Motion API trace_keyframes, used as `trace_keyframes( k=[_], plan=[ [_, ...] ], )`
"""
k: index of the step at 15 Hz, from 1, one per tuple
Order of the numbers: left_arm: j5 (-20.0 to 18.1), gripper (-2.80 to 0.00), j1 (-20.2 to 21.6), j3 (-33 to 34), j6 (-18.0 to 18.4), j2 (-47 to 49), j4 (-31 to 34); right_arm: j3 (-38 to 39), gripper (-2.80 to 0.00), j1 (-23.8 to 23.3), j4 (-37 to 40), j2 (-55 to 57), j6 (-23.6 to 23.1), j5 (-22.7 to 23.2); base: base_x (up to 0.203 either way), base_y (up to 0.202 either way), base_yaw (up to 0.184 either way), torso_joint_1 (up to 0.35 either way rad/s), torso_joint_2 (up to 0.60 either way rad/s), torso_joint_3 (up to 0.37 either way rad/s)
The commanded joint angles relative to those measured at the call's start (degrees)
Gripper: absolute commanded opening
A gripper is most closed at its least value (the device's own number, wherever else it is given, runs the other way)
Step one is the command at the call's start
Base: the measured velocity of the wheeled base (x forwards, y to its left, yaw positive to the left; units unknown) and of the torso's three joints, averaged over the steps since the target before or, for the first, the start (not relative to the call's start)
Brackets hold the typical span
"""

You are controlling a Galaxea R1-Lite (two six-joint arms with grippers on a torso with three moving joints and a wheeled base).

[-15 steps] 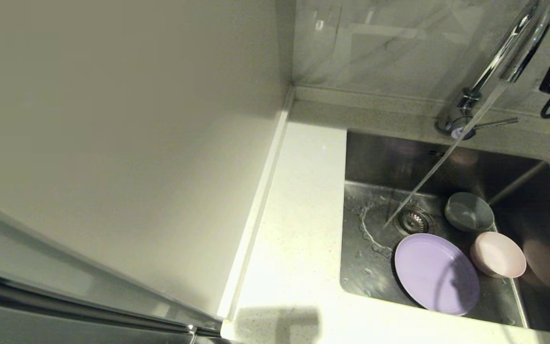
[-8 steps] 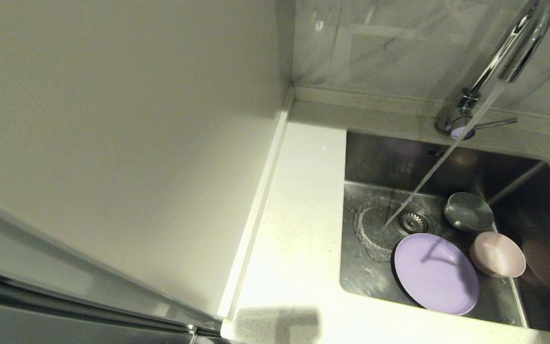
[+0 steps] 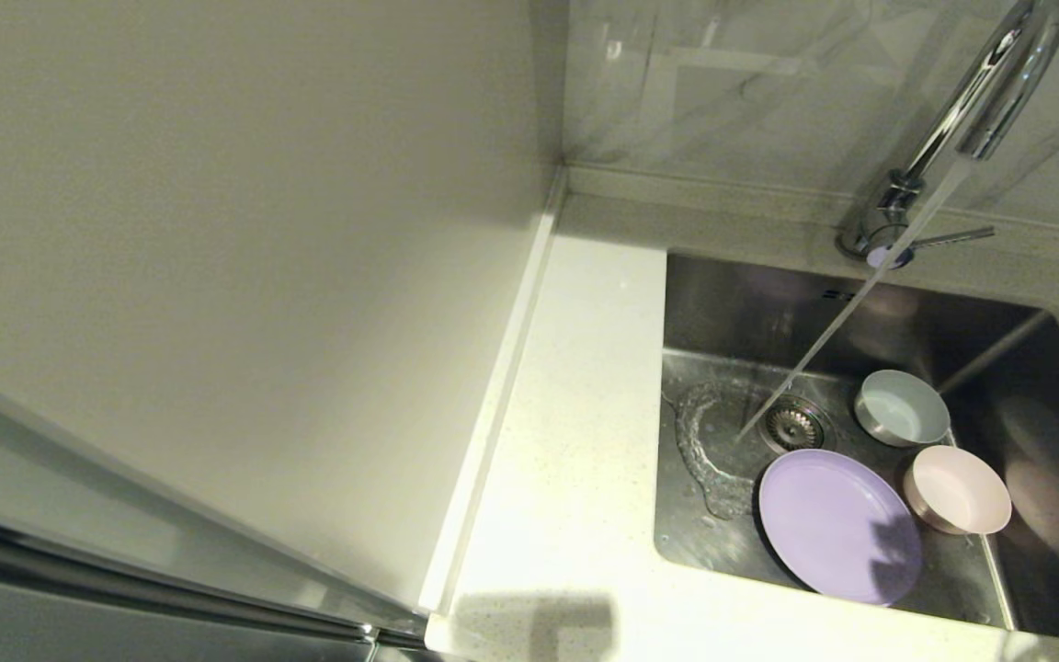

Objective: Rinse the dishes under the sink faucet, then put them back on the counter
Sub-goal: Wait for the water to rinse the bowl

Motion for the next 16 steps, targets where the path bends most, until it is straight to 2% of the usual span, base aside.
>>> trace_keyframes(
  k=[1,5,8,11,16],
  plan=[
    [0.02,-2.80,0.01,0.11,-0.03,0.00,-0.04,6.52,-2.80,5.18,0.24,-13.37,-0.03,-0.24,0.000,0.000,0.000,0.000,0.00,0.000],
    [0.03,-2.80,0.01,0.17,-0.03,0.00,-0.04,13.77,-2.80,6.82,0.23,-26.85,0.29,0.14,0.000,0.000,0.000,0.000,0.00,0.000],
    [-0.04,-2.80,0.01,0.18,-0.03,0.00,-0.04,15.81,-2.80,7.05,-0.74,-28.67,5.39,0.06,0.000,0.000,0.000,0.000,0.00,0.000],
    [-0.06,-2.80,0.01,0.18,-0.03,0.00,-0.04,15.74,-2.80,11.03,-0.44,-31.17,5.08,0.11,0.000,0.000,0.000,0.000,0.00,0.000],
    [0.03,-2.80,0.01,0.18,-0.03,0.00,-0.04,24.36,-2.80,11.44,-0.56,-41.35,3.25,-0.52,0.000,0.000,0.000,0.000,0.00,0.000]
  ],
)
